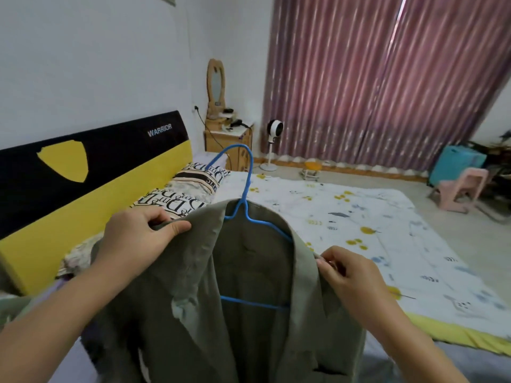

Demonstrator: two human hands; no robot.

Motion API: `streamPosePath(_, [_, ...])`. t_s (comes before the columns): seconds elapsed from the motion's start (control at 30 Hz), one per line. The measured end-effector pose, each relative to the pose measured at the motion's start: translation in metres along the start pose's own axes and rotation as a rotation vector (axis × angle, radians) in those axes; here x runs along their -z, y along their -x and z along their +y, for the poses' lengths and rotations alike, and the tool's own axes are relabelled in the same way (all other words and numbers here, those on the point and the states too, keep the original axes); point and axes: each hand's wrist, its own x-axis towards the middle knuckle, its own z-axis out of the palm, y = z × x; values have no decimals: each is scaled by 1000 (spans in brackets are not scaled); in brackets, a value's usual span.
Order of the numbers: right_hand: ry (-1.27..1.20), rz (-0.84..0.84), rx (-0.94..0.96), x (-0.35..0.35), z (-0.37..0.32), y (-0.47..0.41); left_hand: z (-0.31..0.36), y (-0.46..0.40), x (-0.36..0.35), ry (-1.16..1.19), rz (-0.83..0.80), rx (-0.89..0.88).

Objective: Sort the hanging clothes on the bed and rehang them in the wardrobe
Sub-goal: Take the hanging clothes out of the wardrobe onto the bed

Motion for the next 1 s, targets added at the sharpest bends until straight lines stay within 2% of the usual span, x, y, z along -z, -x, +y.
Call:
streamPosePath(0.2, [8,-4,-26,20,42,-28,15,-17,-59,9,-23,9])
streamPosePath(0.4, [-29,-10,-55,-1,50,-72,-5,-49,-87,-1,-51,59])
streamPosePath(0.67, [-33,-7,-48,-59,37,-159,-64,-129,-114,-20,-51,102])
streamPosePath(1.0, [23,62,-108,-148,8,-290,-160,-272,-167,24,-219,107])
